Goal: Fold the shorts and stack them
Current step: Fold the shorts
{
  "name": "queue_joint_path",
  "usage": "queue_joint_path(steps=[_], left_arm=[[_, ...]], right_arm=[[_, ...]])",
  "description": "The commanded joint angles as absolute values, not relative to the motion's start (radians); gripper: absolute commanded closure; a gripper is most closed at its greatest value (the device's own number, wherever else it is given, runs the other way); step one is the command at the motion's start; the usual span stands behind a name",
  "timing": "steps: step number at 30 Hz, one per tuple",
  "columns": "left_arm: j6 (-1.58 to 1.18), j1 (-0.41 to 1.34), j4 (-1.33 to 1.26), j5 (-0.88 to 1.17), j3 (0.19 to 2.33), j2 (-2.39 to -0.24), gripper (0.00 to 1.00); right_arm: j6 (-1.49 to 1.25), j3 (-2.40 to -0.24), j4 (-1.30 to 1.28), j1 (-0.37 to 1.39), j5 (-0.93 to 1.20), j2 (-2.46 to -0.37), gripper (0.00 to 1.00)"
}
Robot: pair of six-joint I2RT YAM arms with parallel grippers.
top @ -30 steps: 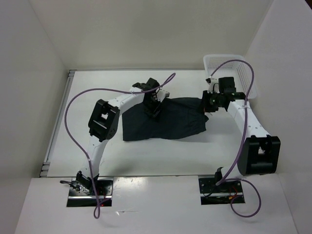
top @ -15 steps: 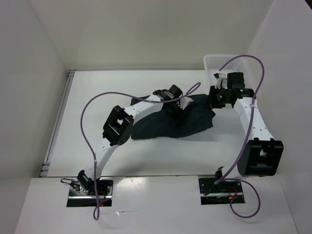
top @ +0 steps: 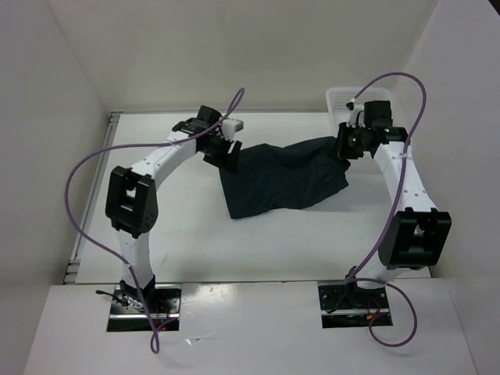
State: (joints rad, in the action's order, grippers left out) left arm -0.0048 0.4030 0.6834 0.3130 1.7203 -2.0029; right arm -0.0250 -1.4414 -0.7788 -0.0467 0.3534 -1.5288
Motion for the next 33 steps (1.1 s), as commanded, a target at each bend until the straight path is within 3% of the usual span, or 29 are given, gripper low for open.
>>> queue_joint_path(steps=[1, 12, 14, 19, 21, 33], left_arm=[[0.0, 0.393, 0.676, 0.296, 1.625, -1.985, 0.28], [0.0, 0.327, 0.655, 0.259, 1.6, -2.147, 0.29], [0.0, 0.318, 0.655, 0.268, 1.629, -2.195, 0.33], [0.0, 0.318, 0.62, 0.268, 1.651, -2.229, 0.6], [0.0, 0.318, 0.597, 0.259, 1.66, -2.229, 0.65], [0.0, 0.327, 0.586, 0.268, 1.772, -2.295, 0.7]], right_arm=[[-0.037, -1.517, -0.77, 0.006, 0.301, -1.551, 1.0], [-0.058, -1.643, -0.752, 0.098, 0.201, -1.647, 1.0], [-0.058, -1.652, -0.752, 0.142, 0.186, -1.658, 1.0], [-0.077, -1.689, -0.742, 0.186, 0.141, -1.71, 1.0], [-0.095, -1.723, -0.733, 0.195, 0.115, -1.729, 1.0], [-0.156, -2.012, -0.693, 0.379, -0.018, -1.954, 1.0]])
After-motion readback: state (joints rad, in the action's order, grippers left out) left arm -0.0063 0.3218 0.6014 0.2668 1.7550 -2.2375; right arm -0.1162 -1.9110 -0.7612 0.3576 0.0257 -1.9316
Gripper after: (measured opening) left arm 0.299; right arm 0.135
